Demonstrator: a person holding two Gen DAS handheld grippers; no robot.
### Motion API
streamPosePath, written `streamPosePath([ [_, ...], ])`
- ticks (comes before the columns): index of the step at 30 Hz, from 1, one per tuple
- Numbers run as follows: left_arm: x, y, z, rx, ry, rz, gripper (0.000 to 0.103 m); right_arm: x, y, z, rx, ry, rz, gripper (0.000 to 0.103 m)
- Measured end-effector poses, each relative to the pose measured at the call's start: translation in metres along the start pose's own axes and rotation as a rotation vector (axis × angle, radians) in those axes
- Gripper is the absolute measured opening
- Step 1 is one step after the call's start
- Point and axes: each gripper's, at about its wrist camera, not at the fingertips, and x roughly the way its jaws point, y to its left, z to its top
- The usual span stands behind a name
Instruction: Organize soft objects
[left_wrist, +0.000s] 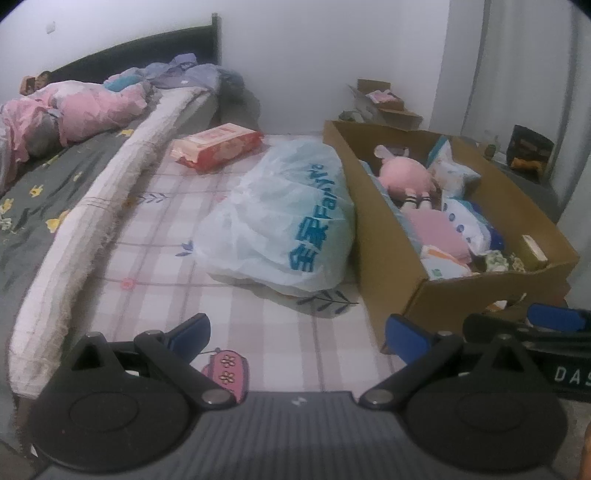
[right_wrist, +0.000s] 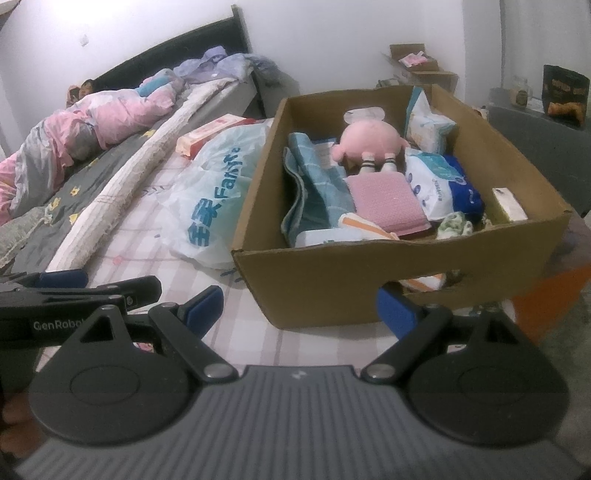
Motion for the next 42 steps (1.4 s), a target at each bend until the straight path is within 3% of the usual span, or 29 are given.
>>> streamPosePath([
  [14, 0.008, -0.023, 0.003, 0.024, 0.022, -0.019, 0.102, -0.004, -0.023, -0.001, 0.01, 0.02, -0.036, 0.09],
  [42, 0.011, -0.035, 0.013, 0.01, 0.017, -0.027, 0.101, -0.008, -0.033, 0.01, 0.007, 0.007, -0.046, 0.09],
])
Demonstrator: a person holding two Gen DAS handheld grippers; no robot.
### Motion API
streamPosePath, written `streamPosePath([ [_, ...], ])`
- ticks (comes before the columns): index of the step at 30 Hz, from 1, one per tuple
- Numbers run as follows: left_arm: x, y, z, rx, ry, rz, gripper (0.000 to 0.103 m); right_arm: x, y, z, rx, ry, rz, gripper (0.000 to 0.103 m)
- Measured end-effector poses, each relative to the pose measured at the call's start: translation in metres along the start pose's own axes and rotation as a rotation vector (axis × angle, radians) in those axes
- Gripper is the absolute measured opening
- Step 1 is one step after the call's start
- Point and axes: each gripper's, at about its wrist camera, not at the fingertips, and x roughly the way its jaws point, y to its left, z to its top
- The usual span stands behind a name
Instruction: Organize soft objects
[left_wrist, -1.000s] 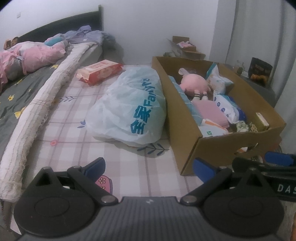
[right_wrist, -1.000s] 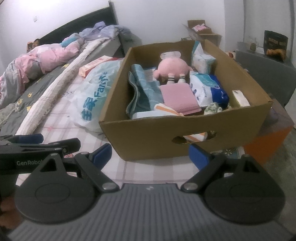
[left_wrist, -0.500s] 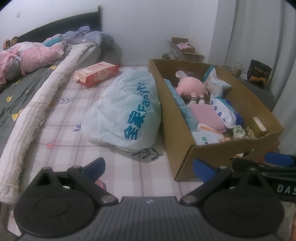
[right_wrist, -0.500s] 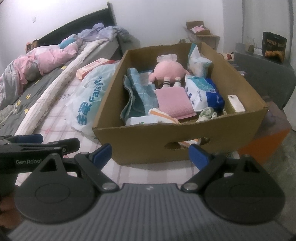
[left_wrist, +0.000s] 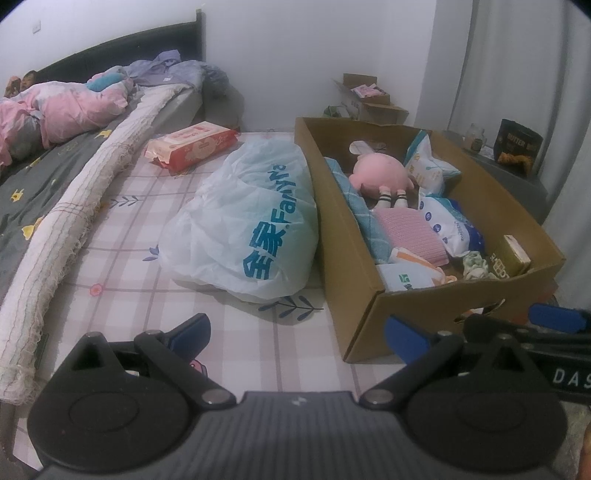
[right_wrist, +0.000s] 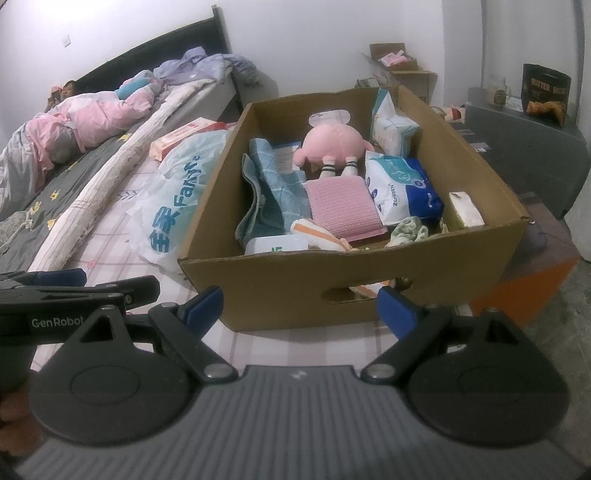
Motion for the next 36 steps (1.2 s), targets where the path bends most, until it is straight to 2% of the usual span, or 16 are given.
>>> streamPosePath([
  [36, -0.0029, 0.0033, -0.0002, -0.008, -0.003, 0.003, 0.101, -0.0004, 0.0025, -0.0001, 0.001, 0.001, -0.001, 0.09],
])
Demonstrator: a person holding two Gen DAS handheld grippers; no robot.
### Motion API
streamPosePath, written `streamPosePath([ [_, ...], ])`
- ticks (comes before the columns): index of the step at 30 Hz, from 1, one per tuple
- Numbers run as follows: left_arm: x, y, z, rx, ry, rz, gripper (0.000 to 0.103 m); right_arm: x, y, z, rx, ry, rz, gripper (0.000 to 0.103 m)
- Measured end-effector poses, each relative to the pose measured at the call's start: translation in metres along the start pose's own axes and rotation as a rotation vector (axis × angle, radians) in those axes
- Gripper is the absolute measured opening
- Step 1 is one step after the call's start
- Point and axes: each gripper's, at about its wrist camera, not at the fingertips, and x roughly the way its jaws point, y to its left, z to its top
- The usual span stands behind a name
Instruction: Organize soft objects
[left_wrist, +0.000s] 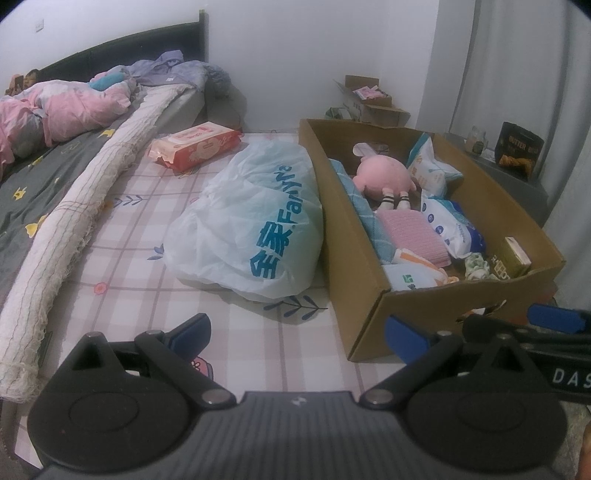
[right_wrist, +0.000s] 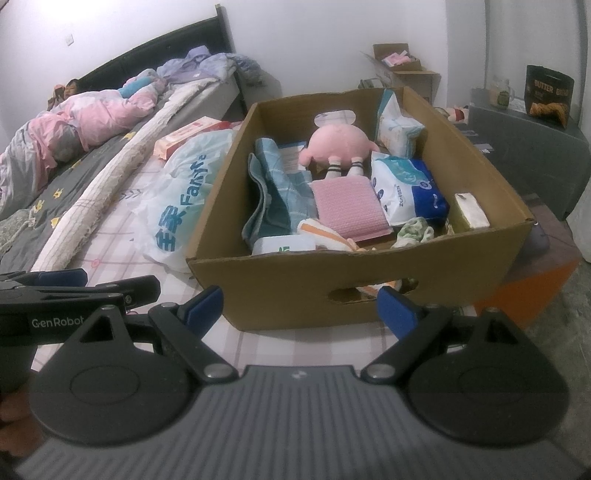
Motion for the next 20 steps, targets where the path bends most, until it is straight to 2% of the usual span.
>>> streamPosePath([
  [20, -0.0018, 0.0007, -0.0009, -0.001, -0.004, 0.009, 0.101, -0.0002, 0.0008, 0.0, 0.001, 0.001, 0.0, 0.09],
])
